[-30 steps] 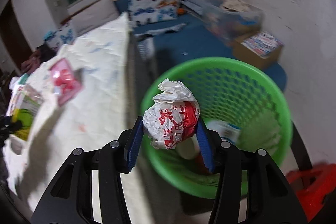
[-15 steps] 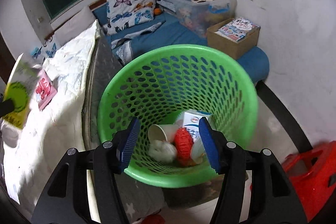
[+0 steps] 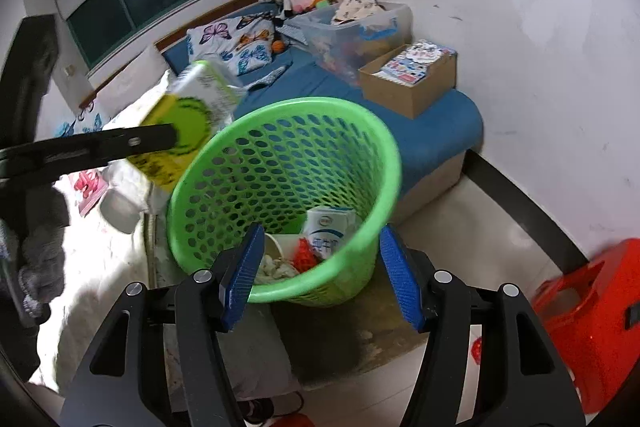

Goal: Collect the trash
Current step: 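Carry the bottle and plastic bag over the green basket and open both tools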

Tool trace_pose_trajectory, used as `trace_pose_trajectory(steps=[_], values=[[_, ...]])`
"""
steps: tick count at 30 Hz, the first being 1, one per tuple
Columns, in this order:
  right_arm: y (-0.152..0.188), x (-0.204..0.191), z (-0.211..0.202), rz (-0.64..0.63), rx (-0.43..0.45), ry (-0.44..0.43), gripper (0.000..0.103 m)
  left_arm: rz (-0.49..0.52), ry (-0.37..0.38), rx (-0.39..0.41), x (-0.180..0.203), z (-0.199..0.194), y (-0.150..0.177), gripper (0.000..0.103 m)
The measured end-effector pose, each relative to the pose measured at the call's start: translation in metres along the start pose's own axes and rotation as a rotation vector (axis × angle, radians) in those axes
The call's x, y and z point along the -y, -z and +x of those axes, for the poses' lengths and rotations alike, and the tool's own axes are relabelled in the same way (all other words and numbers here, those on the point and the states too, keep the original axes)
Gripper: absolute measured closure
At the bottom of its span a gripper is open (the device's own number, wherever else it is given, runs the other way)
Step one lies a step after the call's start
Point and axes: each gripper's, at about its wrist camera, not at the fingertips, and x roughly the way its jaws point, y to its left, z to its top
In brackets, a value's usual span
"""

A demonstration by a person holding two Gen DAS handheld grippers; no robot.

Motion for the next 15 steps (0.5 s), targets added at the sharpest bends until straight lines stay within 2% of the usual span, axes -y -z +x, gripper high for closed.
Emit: trace_pose_trajectory(steps=[7, 8, 10, 13, 15], values=[[0.01, 0.012, -0.003, 0.038, -0.002, 0.002, 0.042, -0.018, 0.031, 0.023, 0.018, 0.027, -0.017, 0.055], [0.012, 0.012, -0.002, 0.041, -0.004, 0.003, 0.042, -0.024, 0.027, 0.029, 0.018, 0.028, -0.018, 0.053], [0.014, 0.014, -0.001, 0.053, -0.009, -0.002, 0.042, -0.05, 0.038, 0.061, 0.018, 0.024, -0.015, 0.047], [0.016, 0.014, 0.0, 0.059, -0.012, -0.004, 0.042, -0.084, 0.071, 0.06, 0.012, 0.02, -0.015, 0.046], [0.017, 0.013, -0.001, 0.061, -0.013, -0.008, 0.042, -0.086, 0.067, 0.068, 0.008, 0.012, -0.014, 0.046]])
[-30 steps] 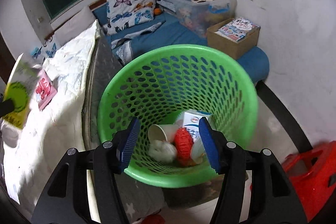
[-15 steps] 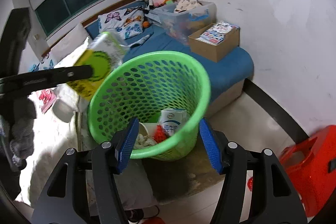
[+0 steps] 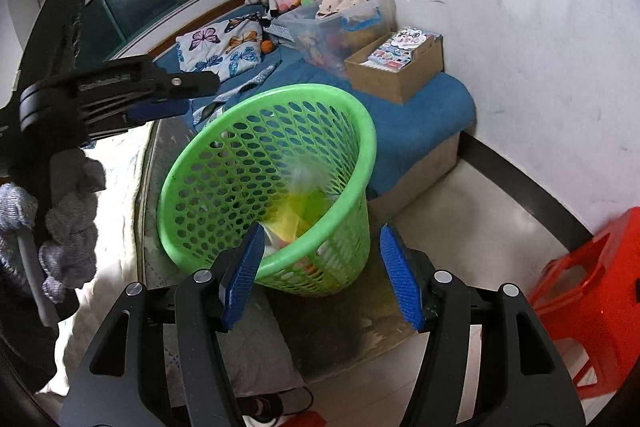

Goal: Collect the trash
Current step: 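Carry the bottle and plastic bag over the green basket and open both tools, then move both tools back over the quilt toward the remaining trash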

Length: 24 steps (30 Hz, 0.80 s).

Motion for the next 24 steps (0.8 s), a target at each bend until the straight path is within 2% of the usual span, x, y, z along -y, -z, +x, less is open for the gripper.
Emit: trace_pose_trajectory(steps=[3, 11, 18, 20, 24], values=[[0.0, -0.007, -0.004, -0.009, 0.002, -0.012, 0.042, -0.018, 0.001, 0.014, -0.012, -0.019, 0.006, 0.046], [-0.003, -0.046, -0.014, -0.081, 0.013, -0.064, 0.042, -0.044, -0.103, 0.043, -0.055, -0.087, 0.044, 0.046], [-0.007, -0.106, -0.009, -0.188, -0.006, -0.139, 0.041, -0.13, -0.202, 0.065, -0.101, -0.149, 0.09, 0.046], [-0.006, -0.129, -0.005, -0.234, -0.011, -0.159, 0.033, -0.15, -0.252, 0.077, -0.116, -0.168, 0.104, 0.046], [-0.006, -0.17, 0.008, -0.305, -0.045, -0.213, 0.032, -0.218, -0.327, 0.093, -0.152, -0.202, 0.128, 0.046]])
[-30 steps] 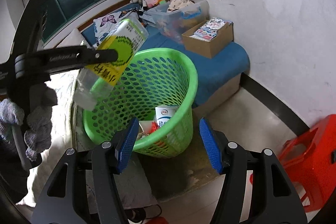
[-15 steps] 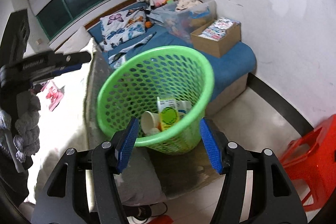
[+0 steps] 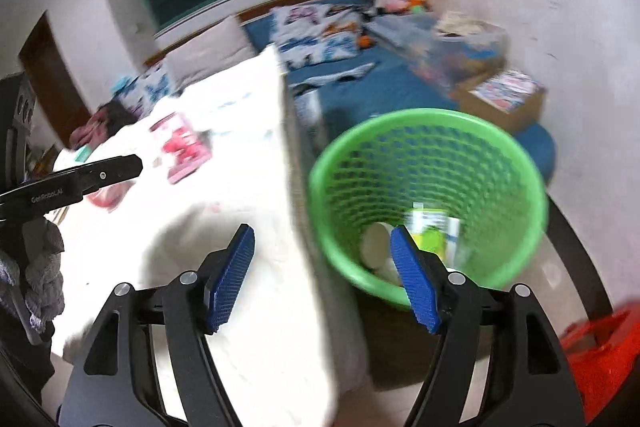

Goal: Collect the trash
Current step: 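Move both tools back over the quilt toward the remaining trash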

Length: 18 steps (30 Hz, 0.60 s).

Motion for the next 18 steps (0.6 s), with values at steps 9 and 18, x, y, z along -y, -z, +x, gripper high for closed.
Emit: trace_pose_trajectory(steps=[9, 18], values=[[-0.031, -0.069, 0.057, -0.111, -0.075, -0.121, 0.031, -0.133, -0.166, 0.059, -0.093, -0.042, 0.008, 0.045], [-0.048, -0.132, 0.084, -0.217, -0.097, -0.213, 0.031, -0.195, -0.299, 0.09, -0.157, -0.073, 0.04, 0.045]])
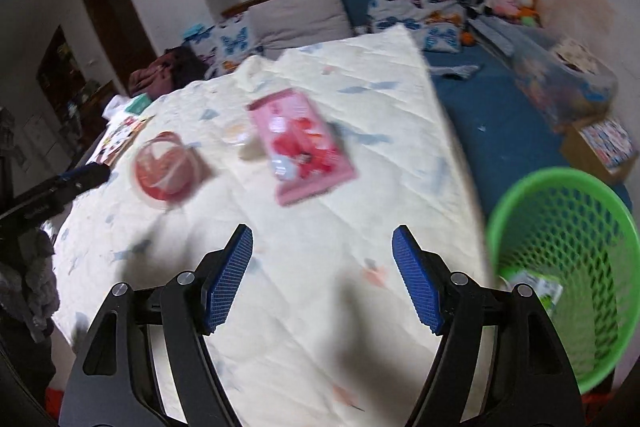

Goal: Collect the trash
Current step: 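Move both tools back over the quilt toward the remaining trash, then grasp the red Pizza paper cup with the left tool while the right tool grasps the pink snack packet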

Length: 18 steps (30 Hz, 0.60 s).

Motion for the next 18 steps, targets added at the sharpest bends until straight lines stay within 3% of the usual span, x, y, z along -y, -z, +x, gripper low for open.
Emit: trace_pose_trajectory(steps=[2, 5, 11, 18], values=[[-0.003, -0.013, 0.006, -0.018, 0.0, -0.014, 0.031, -0.018, -0.008, -0.012, -0.015, 0.001, 0.005, 0.045], [-0.005, -0.027, 0.012, -0.028, 0.0, -0.038, 0.031, -0.075, 0.046, -0.046, -0.036, 0.003, 0.005, 0.045], [-0.003, -0.044, 0.021, -0.056, -0.021, -0.03, 0.031, -0.318, 0.149, -0.127, -0.082, 0.028, -0.01, 0.045], [-0.003, -0.039, 0.025, -0.054, -0.025, -0.017, 0.031, -0.507, 0.228, -0.206, -0.083, 0.065, -0.029, 0.036]])
